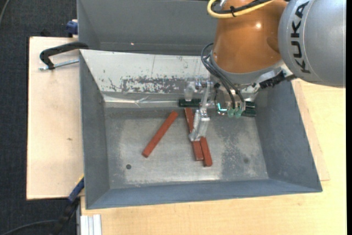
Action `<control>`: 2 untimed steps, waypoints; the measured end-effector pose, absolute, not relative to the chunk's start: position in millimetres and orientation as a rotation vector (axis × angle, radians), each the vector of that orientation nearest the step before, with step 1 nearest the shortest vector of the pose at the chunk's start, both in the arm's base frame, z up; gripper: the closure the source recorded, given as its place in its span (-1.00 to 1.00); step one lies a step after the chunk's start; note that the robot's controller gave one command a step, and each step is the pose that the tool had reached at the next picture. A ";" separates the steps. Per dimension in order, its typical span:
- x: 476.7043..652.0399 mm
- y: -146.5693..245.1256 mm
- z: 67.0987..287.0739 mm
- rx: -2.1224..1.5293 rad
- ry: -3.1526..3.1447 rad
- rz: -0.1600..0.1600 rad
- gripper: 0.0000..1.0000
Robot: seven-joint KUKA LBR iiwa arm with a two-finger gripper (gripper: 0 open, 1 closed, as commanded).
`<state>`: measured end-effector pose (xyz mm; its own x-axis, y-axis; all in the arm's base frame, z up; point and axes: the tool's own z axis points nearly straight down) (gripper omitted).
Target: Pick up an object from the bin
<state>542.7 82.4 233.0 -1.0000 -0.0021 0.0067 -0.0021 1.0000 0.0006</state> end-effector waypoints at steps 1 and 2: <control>540.3 136.6 128.1 0.247 -3.125 -0.002 -1.00; 557.3 170.9 70.7 0.788 -3.041 -0.004 -1.00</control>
Offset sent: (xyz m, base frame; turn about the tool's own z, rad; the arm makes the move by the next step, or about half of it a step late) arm -0.0009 0.0517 -0.1018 -0.1518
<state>557.3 170.9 70.7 -0.8740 -0.4858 -0.0007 -0.4858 0.8740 0.0022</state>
